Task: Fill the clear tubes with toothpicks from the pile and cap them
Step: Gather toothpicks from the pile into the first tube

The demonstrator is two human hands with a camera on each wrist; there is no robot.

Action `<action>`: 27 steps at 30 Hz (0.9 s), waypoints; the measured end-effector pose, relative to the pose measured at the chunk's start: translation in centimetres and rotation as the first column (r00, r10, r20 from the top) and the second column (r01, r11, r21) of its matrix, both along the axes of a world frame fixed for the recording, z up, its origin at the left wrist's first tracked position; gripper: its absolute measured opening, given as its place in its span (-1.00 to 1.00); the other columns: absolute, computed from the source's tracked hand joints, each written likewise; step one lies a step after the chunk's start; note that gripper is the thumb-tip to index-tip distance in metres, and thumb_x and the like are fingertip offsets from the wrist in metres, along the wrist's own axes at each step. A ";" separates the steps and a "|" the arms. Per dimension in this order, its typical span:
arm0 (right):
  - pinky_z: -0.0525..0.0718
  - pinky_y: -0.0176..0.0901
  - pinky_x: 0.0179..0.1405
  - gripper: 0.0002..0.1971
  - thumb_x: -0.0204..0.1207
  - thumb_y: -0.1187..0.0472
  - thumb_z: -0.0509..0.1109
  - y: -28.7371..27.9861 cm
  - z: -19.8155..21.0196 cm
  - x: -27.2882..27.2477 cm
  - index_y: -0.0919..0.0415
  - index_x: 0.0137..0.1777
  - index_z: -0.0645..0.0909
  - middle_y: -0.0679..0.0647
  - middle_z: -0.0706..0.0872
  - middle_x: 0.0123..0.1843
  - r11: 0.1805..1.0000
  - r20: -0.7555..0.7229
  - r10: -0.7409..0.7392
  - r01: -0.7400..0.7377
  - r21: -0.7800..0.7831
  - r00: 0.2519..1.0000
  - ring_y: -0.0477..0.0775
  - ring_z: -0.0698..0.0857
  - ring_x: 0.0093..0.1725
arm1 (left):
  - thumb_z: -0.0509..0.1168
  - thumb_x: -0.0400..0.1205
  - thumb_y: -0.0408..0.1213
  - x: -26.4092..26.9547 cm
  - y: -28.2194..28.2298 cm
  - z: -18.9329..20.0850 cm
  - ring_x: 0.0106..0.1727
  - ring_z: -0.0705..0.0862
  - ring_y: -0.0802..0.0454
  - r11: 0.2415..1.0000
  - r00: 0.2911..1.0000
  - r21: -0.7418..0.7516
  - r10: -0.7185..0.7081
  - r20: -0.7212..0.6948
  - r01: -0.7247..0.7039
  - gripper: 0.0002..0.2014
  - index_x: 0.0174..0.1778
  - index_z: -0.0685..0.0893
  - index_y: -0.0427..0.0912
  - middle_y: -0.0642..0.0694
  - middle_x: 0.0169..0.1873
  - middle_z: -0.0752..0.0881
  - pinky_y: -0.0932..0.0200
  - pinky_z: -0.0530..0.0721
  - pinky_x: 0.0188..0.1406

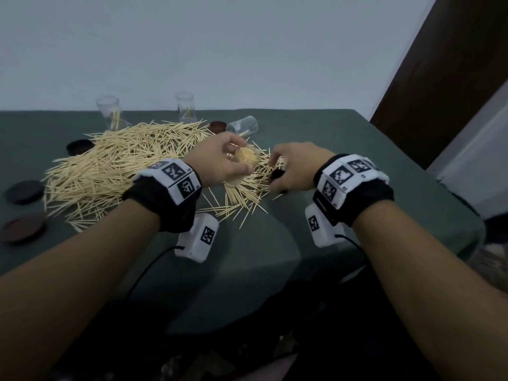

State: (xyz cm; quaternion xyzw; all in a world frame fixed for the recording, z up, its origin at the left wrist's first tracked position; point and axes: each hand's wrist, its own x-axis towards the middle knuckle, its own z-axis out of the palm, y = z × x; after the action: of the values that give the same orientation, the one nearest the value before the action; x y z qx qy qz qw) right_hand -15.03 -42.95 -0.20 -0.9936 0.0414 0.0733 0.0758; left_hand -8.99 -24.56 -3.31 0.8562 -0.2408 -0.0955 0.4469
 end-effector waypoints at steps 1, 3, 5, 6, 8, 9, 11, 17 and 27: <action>0.54 -0.21 -0.11 -0.54 0.30 -0.13 0.57 -0.2 0.3 0.2 -0.23 0.21 0.61 -0.13 0.63 0.04 0.997 0.049 0.005 -0.009 0.078 0.999 -0.03 0.61 0.00 | 0.57 0.46 -0.15 0.1 0.2 0.1 -0.04 0.64 0.29 1.000 1.000 0.000 0.002 0.005 -0.002 -0.47 0.33 0.56 -0.01 0.26 -0.05 0.56 0.35 0.64 -0.23; 0.58 -0.26 -0.07 -0.62 0.33 -0.13 0.56 -0.5 0.8 0.5 -0.27 0.16 0.66 -0.17 0.69 0.00 0.966 0.153 -0.008 -0.032 0.257 0.988 -0.09 0.68 -0.03 | 0.56 0.47 -0.16 0.5 0.5 0.3 -0.05 0.66 0.31 1.000 1.000 -0.010 0.015 0.015 -0.015 -0.47 0.32 0.54 -0.03 0.20 -0.02 0.62 0.30 0.70 -0.18; 0.68 -0.23 -0.09 -0.69 0.32 -0.13 0.57 -0.7 1.1 1.0 -0.14 0.04 0.67 -0.16 0.74 -0.06 0.904 0.259 -0.061 -0.056 0.423 0.964 -0.11 0.73 -0.08 | 0.57 0.46 -0.15 0.8 0.7 0.3 -0.02 0.72 0.23 0.999 0.999 -0.028 0.037 0.015 -0.037 -0.47 0.31 0.54 -0.07 0.09 0.03 0.69 0.20 0.76 -0.11; 0.72 -0.17 -0.09 -0.69 0.31 -0.12 0.58 -0.7 1.2 1.2 -0.09 -0.01 0.64 -0.13 0.75 -0.09 0.872 0.305 -0.098 -0.066 0.485 0.947 -0.09 0.74 -0.11 | 0.57 0.45 -0.13 0.9 0.8 0.4 0.00 0.74 0.17 0.998 0.999 -0.035 0.049 0.019 -0.048 -0.46 0.29 0.54 -0.09 0.05 0.06 0.71 0.14 0.78 -0.05; 0.77 -0.03 -0.10 -0.68 0.28 -0.12 0.57 -0.9 1.3 1.8 0.00 -0.09 0.59 -0.05 0.77 -0.15 0.820 0.370 -0.170 -0.077 0.567 0.913 -0.01 0.77 -0.16 | 0.57 0.45 -0.11 1.1 0.8 0.6 0.02 0.76 0.13 0.997 0.998 -0.047 0.061 0.030 -0.060 -0.47 0.27 0.55 -0.11 0.03 0.09 0.73 0.06 0.79 0.02; 0.78 0.00 -0.09 -0.68 0.28 -0.12 0.55 -0.9 1.4 2.0 0.04 -0.13 0.59 -0.01 0.78 -0.18 0.801 0.391 -0.194 -0.085 0.593 0.900 0.02 0.78 -0.16 | 0.57 0.45 -0.11 1.1 0.8 0.7 0.01 0.77 0.14 0.997 0.998 -0.055 0.058 0.031 -0.056 -0.48 0.26 0.56 -0.11 0.03 0.09 0.73 0.05 0.79 0.02; 0.78 -0.05 -0.10 -0.68 0.30 -0.10 0.55 -1.0 1.4 2.2 0.14 -0.19 0.63 0.01 0.77 -0.25 0.767 0.406 -0.216 -0.103 0.633 0.888 -0.04 0.76 -0.22 | 0.57 0.45 -0.11 1.0 0.6 1.0 0.01 0.77 0.14 0.996 0.998 -0.082 0.050 0.033 -0.047 -0.49 0.26 0.56 -0.10 0.04 0.08 0.73 0.06 0.80 -0.01; 0.77 -0.07 -0.08 -0.71 0.41 0.11 0.60 -0.9 1.6 2.6 0.16 0.07 0.67 -0.05 0.83 -0.10 0.621 0.305 -0.159 -0.145 0.771 0.939 -0.02 0.81 -0.06 | 0.59 0.41 -0.05 1.3 0.2 1.4 0.02 0.77 0.11 0.995 0.998 -0.099 0.039 0.041 -0.035 -0.48 0.25 0.59 -0.03 0.03 0.09 0.73 -0.03 0.80 0.01; 0.76 0.10 0.00 -0.74 0.41 0.14 0.61 -0.3 1.5 3.2 0.08 0.07 0.69 0.03 0.84 0.00 0.656 0.268 -0.036 -0.179 0.733 0.963 0.09 0.81 0.01 | 0.60 0.27 0.11 1.8 -0.1 1.6 0.05 0.73 0.13 0.996 0.997 -0.074 0.057 0.056 -0.053 -0.47 0.13 0.63 0.15 0.08 0.07 0.71 0.00 0.72 0.18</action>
State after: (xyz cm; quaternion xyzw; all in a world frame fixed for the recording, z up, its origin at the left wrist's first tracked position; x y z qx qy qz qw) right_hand -11.83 -43.23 1.26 -0.8747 -0.0423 -0.0437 0.4809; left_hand -7.15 -24.62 -1.73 0.8482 -0.2335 -0.0495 0.4729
